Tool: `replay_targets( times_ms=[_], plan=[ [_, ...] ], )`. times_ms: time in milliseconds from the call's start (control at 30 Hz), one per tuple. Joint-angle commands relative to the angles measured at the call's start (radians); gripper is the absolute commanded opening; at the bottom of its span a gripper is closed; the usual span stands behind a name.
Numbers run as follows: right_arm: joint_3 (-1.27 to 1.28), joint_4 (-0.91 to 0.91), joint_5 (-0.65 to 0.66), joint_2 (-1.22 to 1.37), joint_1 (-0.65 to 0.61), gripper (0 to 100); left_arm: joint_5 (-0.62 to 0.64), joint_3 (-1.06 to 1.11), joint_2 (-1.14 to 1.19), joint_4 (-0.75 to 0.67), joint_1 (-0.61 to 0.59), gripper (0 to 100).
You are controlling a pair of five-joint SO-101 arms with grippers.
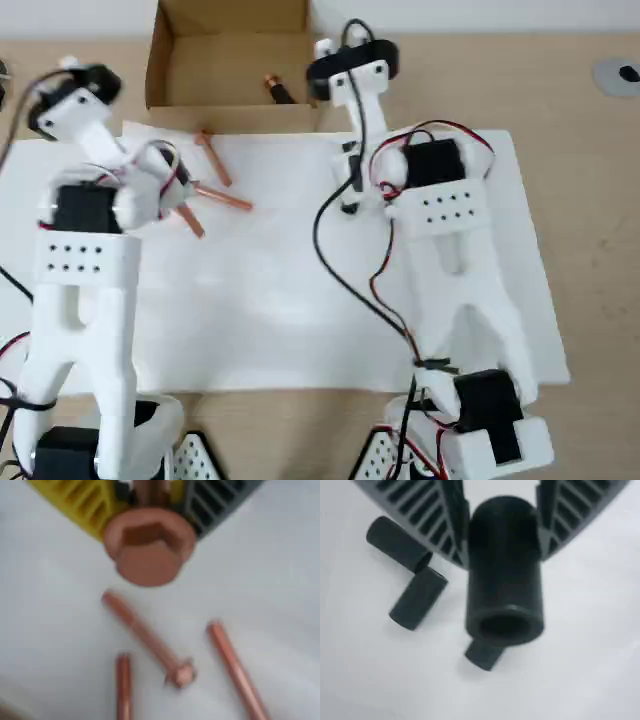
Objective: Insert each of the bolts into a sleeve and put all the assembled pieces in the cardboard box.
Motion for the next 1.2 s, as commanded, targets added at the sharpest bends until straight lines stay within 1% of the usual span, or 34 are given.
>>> replay_targets(
  times_ms=[0,133,233,300,400,567,800,867,967,1033,1100,1167],
  plan=[
    [-0.008,-0.057,0.081,-0.077,-0.054,1.5,-0.005,-0.123,-0.036,-0.029,-0.046,1],
    [-0.010,-0.147,0.183,-0.232,-0.097,1.2,-0.011,-0.129,-0.036,-0.101,-0.083,1],
    [-0.008,-0.201,0.206,-0.308,-0.124,1.2,-0.058,-0.124,-0.028,-0.095,-0.089,1],
    [-0.005,-0.206,0.239,-0.331,-0.145,1.2,-0.104,-0.107,-0.028,-0.098,-0.089,1],
    [0.027,-0.213,0.298,-0.341,-0.173,1.2,-0.140,-0.081,-0.036,-0.110,-0.089,1],
    [0.150,-0.321,0.307,-0.349,-0.171,1.2,-0.207,-0.083,-0.036,-0.110,-0.081,1],
    [0.160,-0.373,0.299,-0.452,-0.173,1.2,-0.292,-0.106,-0.038,-0.101,-0.087,1],
    [0.157,-0.404,0.239,-0.489,-0.173,1.2,-0.296,-0.109,-0.047,-0.086,-0.086,1],
    [0.170,-0.407,0.055,-0.549,-0.183,1.2,-0.296,-0.109,-0.099,-0.083,-0.077,1],
    [0.236,-0.407,-0.052,-0.585,-0.196,1.2,-0.296,-0.114,-0.145,-0.094,-0.043,1],
    [0.334,-0.413,-0.109,-0.619,-0.216,1.2,-0.296,-0.104,-0.193,-0.124,-0.020,1],
    [0.453,-0.433,-0.133,-0.650,-0.245,1.2,-0.296,-0.103,-0.234,-0.153,0.002,1]
  ],
)
